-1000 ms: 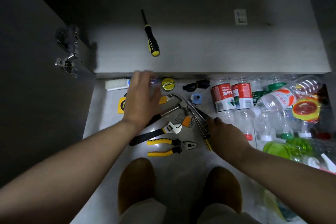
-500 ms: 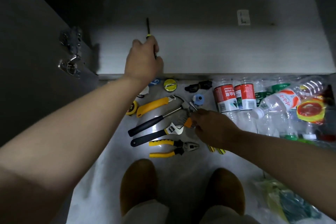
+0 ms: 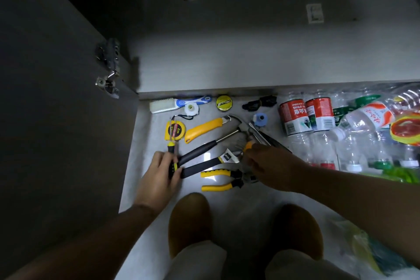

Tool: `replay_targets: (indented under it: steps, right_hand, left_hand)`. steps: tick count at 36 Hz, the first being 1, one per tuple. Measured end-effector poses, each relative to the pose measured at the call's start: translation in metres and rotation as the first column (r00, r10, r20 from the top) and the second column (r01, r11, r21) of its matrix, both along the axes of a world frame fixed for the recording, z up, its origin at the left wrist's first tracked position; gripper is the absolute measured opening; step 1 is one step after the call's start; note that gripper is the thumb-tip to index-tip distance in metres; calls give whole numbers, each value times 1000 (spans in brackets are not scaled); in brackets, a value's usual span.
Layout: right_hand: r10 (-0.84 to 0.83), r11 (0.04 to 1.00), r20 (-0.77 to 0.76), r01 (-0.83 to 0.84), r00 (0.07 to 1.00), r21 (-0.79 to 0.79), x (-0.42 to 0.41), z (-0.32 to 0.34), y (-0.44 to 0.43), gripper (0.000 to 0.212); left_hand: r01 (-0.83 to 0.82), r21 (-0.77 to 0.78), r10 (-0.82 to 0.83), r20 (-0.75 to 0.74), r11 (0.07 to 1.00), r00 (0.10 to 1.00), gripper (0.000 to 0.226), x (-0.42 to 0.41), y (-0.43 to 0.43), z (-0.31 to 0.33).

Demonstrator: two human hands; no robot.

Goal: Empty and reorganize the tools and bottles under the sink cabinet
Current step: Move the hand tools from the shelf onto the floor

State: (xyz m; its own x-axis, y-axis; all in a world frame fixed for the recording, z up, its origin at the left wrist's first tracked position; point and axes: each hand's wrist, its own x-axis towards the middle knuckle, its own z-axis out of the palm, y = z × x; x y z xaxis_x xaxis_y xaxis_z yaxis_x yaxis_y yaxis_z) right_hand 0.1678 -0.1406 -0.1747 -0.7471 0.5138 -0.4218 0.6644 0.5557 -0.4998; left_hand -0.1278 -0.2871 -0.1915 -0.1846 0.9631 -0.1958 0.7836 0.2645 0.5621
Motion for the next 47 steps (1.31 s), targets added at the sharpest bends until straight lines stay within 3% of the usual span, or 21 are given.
replay_targets:
  steps: [8, 13, 20, 24, 29, 32, 34, 38, 41, 43, 45, 47]
  right_hand:
    - [2, 999, 30, 0, 1000, -47, 3, -1, -4, 13]
    - [-18, 1000, -20, 18, 1000, -20, 3, 3, -2, 8]
    - [-84, 995, -49, 86, 995, 42, 4, 5, 0, 5]
    - [-123, 991, -43, 126, 991, 53, 6, 11, -3, 10]
    - [-189, 980, -41, 191, 981, 47, 20, 27, -7, 12]
    - [-276, 955, -51, 280, 960, 97, 34, 40, -2, 9]
    - [-374, 912, -49, 377, 926, 161, 49, 48, 4, 15]
    - [-628, 713, -74, 611, 774, 343, 85, 64, 23, 37]
    - [-836, 427, -157, 804, 526, 414, 112, 73, 42, 47]
    - [-946, 193, -178, 914, 270, 357, 128, 75, 58, 61]
    - [-998, -21, -54, 963, -6, 270, 138, 77, 75, 92]
    - [-978, -158, 103, 965, -182, 210, 144, 76, 90, 119]
  left_hand:
    - [-208, -82, 202, -79, 975, 976, 21, -17, 4, -5]
    - [-235, -96, 229, -70, 967, 971, 21, -16, 14, -10]
    - [-216, -134, 189, -189, 967, 964, 26, -9, 27, 0]
    - [-116, -56, 97, -274, 992, 957, 29, 2, 47, 22]
    - [95, 31, -89, -168, 995, 982, 30, 37, 88, 47]
    - [282, -27, -283, -149, 959, 947, 23, 64, 118, 62]
    - [420, -173, -443, -130, 891, 887, 15, 84, 141, 75]
    - [664, -411, -708, 59, 625, 704, 22, 125, 183, 105]
    - [741, -509, -804, 148, 437, 576, 30, 155, 206, 126]
    - [742, -543, -813, 170, 394, 557, 34, 172, 219, 134]
    - [750, -522, -828, 135, 407, 544, 31, 186, 230, 141]
    - [755, -459, -817, 101, 468, 568, 29, 198, 241, 145]
